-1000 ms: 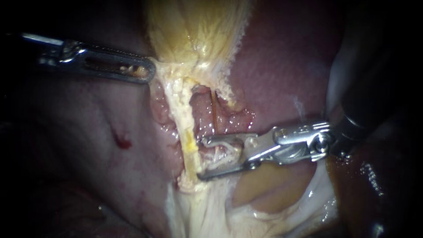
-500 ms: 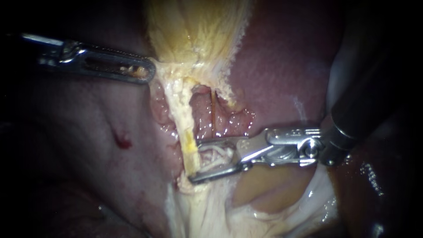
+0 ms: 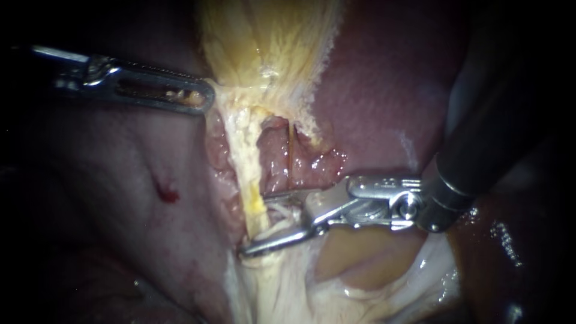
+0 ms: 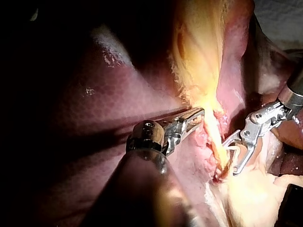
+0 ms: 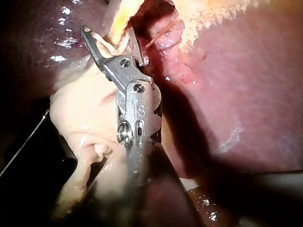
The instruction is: Clipping first clip left tube
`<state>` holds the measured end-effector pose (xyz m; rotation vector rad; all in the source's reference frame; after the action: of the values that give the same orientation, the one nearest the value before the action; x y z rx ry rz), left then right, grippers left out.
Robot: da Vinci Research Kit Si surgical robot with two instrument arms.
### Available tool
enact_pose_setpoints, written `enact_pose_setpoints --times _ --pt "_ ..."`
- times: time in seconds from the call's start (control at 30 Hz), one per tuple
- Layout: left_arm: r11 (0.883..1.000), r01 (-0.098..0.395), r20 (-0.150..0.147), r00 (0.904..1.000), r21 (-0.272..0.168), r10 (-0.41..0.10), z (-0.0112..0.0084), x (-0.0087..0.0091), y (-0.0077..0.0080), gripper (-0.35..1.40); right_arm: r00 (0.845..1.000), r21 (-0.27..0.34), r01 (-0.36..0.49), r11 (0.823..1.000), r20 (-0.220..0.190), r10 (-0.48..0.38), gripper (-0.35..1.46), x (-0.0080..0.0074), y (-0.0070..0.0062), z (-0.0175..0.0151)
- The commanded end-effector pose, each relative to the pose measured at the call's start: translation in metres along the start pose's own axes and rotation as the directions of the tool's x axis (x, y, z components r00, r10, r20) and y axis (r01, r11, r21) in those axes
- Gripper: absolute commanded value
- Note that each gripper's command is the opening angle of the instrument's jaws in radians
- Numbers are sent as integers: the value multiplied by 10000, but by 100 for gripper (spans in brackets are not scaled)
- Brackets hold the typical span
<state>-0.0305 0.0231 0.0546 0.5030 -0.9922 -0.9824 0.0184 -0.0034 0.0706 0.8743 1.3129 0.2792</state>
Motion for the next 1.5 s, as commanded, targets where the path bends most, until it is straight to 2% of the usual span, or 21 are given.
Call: enact_pose_setpoints --times 0.03,0.3,0.47,0.77,1.17,1.5 --pt "10000 -17 -3 10000 4 17 1 0 1 -35 10000 86 23 10000 -41 -22 50 2 -2 2" --pt "10000 -10 3 10000 -10 10 4 -1 0 -35 9996 660 161 9977 -253 -144 48 10 -8 18" --pt "10000 -2 12 10000 -28 2 8 -2 -1 -35 9994 377 163 9992 -326 -151 49 13 -2 27" --pt "10000 0 25 10000 -61 0 9 -3 -1 -35 9994 369 164 9992 -327 -152 49 14 -2 29" --pt "10000 -7 16 10000 -41 7 8 -2 4 -35 9995 601 205 9980 -266 -189 49 20 -32 35" --pt "10000 -7 15 10000 -38 7 8 -3 7 -35 9995 767 221 9968 -223 -204 48 21 -42 34"
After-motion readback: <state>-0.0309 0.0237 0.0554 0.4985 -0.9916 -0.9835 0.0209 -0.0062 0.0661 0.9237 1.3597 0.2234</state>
